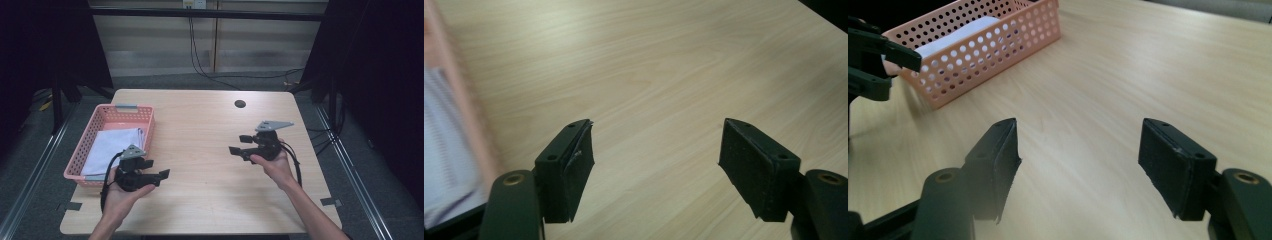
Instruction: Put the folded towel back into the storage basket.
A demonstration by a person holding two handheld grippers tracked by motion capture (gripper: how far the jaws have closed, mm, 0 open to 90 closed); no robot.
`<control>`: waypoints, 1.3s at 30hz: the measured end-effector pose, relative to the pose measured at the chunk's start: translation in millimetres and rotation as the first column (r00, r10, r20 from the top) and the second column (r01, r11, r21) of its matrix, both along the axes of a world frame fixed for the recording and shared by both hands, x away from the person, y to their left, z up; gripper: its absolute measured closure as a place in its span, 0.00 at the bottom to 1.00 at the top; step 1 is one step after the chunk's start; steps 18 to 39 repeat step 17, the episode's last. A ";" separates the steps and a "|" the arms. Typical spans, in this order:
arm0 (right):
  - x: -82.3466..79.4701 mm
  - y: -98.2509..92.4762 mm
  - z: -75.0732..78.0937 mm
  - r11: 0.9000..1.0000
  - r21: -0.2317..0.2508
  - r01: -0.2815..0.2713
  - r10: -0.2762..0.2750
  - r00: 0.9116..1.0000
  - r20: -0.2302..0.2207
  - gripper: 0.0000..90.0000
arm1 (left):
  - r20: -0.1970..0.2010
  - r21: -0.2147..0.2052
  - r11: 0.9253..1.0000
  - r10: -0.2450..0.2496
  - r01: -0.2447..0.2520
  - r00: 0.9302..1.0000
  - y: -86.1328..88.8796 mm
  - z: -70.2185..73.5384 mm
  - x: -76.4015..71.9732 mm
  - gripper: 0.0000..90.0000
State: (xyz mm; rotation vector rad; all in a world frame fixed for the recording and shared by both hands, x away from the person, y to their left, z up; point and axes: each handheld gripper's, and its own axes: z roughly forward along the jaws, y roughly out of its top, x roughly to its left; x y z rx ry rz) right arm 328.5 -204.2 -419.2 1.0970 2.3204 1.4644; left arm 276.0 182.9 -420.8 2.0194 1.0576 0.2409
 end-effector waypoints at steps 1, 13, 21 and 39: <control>-6.0 -7.7 -2.2 1.000 0.001 0.005 -0.005 1.000 -0.006 0.36 | 0.003 0.003 1.000 -0.016 0.016 1.000 -5.1 -3.4 -1.7 0.32; -89.6 -80.8 -33.5 0.982 -0.053 0.182 -0.184 0.983 -0.028 0.35 | -0.014 0.019 0.997 -0.075 0.075 0.997 -30.6 -42.1 -32.5 0.22; -98.5 -87.0 -44.6 0.973 -0.075 0.216 -0.219 0.975 -0.030 0.32 | -0.029 -0.009 0.994 -0.108 0.108 0.994 -29.6 -50.3 -46.0 0.22; -98.5 -87.0 -44.6 0.973 -0.075 0.216 -0.219 0.975 -0.030 0.32 | -0.029 -0.009 0.994 -0.108 0.108 0.994 -29.6 -50.3 -46.0 0.22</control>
